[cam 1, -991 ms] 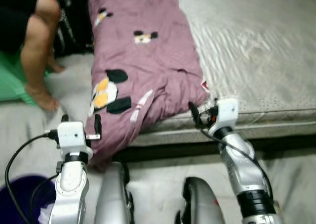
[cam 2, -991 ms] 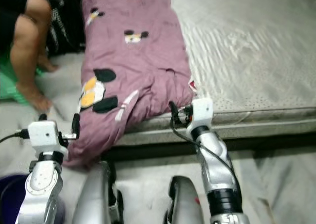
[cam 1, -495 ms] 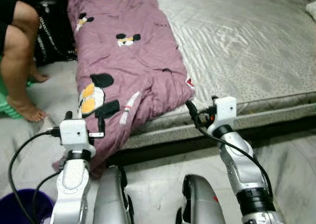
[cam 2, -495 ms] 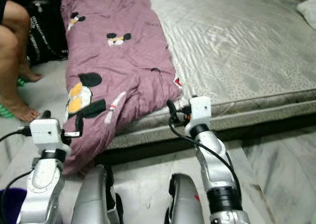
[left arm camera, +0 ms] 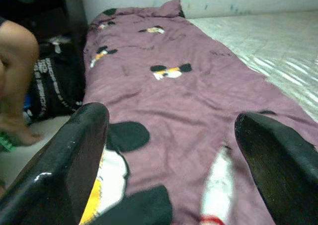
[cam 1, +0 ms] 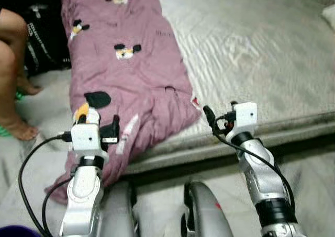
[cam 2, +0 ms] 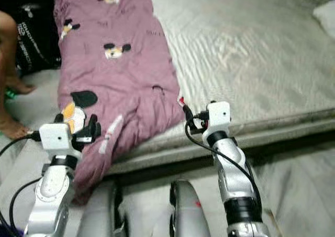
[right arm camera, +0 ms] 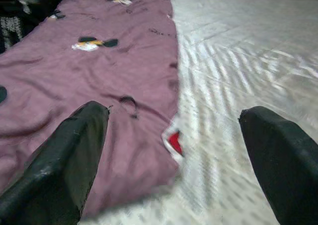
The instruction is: Clean up the room
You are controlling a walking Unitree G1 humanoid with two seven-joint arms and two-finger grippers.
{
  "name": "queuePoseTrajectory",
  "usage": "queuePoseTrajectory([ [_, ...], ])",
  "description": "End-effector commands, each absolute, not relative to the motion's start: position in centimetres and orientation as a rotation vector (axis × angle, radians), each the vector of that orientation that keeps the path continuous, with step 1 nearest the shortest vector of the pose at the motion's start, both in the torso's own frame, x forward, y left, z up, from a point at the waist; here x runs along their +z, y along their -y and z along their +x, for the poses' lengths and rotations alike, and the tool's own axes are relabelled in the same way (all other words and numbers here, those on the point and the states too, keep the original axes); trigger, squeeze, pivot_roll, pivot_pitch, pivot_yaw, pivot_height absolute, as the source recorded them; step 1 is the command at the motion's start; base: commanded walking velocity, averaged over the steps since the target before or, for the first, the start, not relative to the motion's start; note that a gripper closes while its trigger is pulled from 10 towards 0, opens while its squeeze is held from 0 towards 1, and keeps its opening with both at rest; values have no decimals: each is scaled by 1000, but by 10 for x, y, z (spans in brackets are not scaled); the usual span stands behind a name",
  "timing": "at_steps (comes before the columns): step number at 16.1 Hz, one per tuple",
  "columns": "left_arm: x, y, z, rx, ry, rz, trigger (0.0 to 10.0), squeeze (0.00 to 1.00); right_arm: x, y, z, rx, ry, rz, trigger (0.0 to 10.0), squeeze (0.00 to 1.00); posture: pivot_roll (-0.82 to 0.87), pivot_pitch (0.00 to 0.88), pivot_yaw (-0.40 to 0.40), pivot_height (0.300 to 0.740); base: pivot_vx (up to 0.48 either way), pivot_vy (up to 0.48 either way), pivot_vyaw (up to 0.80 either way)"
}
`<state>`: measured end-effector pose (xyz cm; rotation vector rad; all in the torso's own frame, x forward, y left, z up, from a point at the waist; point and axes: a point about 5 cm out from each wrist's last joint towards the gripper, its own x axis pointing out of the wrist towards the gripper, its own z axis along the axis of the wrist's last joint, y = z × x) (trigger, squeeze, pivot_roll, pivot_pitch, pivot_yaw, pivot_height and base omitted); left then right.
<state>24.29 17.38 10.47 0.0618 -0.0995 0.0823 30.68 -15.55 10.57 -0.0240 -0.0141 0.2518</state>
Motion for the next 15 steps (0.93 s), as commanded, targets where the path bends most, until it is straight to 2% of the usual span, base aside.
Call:
queuePoseTrajectory([
  [1,101,-182,240,115,75,80,10000,0,103,148,306,276,9,-32,10000,0,-25,160,5,607,0,0,0],
  [7,101,-181,242,108,71,72,10000,0,103,147,305,284,15,-36,10000,0,-26,162,6,607,0,0,729],
  [11,101,-181,243,112,67,67,10000,0,99,146,305,297,-6,-29,10000,0,-27,162,5,607,0,0,0],
  [15,101,-182,244,119,64,63,10000,0,99,146,304,300,-8,-26,10000,0,-27,164,2,562,0,0,0],
])
